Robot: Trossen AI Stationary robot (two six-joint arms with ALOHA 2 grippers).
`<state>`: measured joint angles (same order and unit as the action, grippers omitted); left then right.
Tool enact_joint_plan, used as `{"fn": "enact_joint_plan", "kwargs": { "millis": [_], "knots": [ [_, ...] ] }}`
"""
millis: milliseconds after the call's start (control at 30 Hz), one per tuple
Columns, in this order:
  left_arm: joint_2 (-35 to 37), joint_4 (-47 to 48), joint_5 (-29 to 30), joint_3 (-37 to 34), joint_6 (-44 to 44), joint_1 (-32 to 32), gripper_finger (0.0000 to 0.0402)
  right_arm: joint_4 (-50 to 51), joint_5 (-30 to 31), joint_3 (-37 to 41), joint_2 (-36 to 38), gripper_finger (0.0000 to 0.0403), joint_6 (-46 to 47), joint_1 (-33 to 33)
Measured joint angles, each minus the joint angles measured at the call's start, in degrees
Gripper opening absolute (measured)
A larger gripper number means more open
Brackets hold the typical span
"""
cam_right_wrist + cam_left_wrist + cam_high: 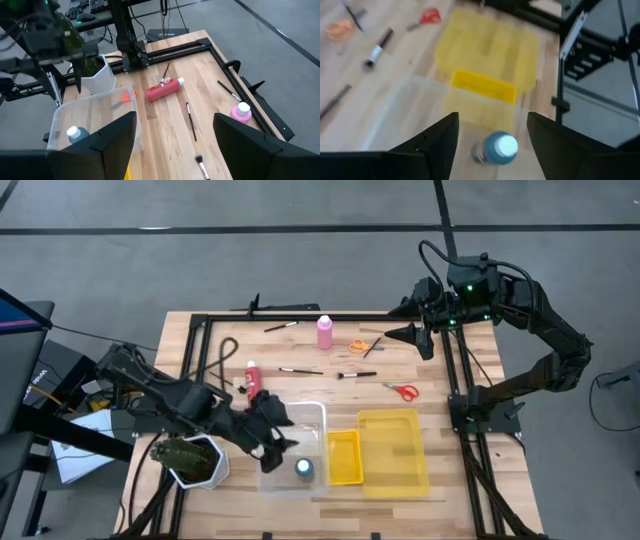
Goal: Pick & Place Paint Supplies
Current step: Put the red paint bottle into the transparent bin
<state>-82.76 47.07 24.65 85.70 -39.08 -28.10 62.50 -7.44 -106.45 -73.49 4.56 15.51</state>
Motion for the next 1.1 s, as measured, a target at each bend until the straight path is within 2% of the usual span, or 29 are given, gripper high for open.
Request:
{"fn": "enact_joint_plan", "kwargs": {
  "millis": [400,733,900,1100],
  "knots": [
    [4.80,1.61,5.66,0.01,7.18,5.17,0.0191,0.71,-0.02,0.00,0.00,0.0260,3.29,0.00],
    [9.05,1.57,9.44,0.01,16.45,15.07,0.0194,1.92,0.16,-0.02,0.00,0.0260,7.07,0.00],
    [12.20,1.51,10.55,0.01,20.96,21.63,0.0194,1.85,3.58,-0.02,0.00,0.0260,8.17,0.00],
    [16.01,1.53,10.57,0.01,29.35,29.75,0.0194,1.77,10.90,-0.02,0.00,0.0260,13.15,0.64]
  ]
}}
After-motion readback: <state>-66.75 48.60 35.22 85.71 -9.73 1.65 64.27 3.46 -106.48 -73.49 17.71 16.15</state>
